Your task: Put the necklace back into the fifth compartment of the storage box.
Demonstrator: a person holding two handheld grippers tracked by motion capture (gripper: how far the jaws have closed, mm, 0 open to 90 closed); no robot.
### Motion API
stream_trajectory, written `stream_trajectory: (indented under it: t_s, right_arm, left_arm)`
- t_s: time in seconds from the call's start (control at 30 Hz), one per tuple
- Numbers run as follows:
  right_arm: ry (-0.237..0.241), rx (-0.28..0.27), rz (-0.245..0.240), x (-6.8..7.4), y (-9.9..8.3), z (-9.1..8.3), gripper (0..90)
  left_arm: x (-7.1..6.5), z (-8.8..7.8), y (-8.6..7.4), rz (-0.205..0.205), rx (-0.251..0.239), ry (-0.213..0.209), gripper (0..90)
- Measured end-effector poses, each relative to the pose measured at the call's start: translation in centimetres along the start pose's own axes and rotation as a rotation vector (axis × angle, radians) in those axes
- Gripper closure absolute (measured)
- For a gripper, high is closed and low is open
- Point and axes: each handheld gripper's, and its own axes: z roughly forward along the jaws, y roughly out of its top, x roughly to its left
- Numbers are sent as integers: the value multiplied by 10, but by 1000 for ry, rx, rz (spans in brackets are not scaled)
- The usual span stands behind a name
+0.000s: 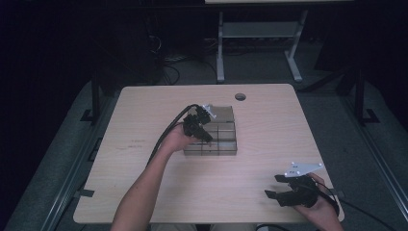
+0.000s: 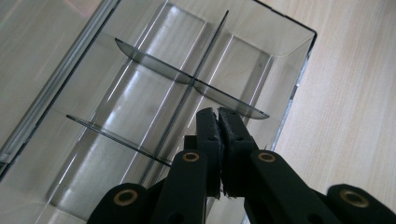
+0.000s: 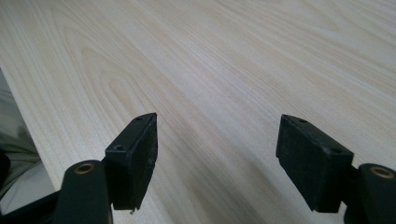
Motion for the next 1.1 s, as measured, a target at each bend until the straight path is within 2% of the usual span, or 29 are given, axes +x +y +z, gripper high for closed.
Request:
stream_trajectory:
  t_s: [0.63,0.77,0.83,0.97,1.1]
  right_arm:
    - [1,-1,10,1,0,-1,293]
    - [2,-1,10,1,-1,-1,293]
    - [1,-3,4,0,-1,-1,293]
    - [-1,0,1,0,-1,-1,293]
    - [0,-2,-2,0,-1,-1,293]
  left_arm:
    - [5,13,-3,-26,22,-11,875]
    - [5,16,-4,-31,36,-21,874]
    - [5,17,-4,-23,50,-11,873]
    - [4,17,-3,-29,40,-17,822]
    - [4,16,-3,-30,38,-17,811]
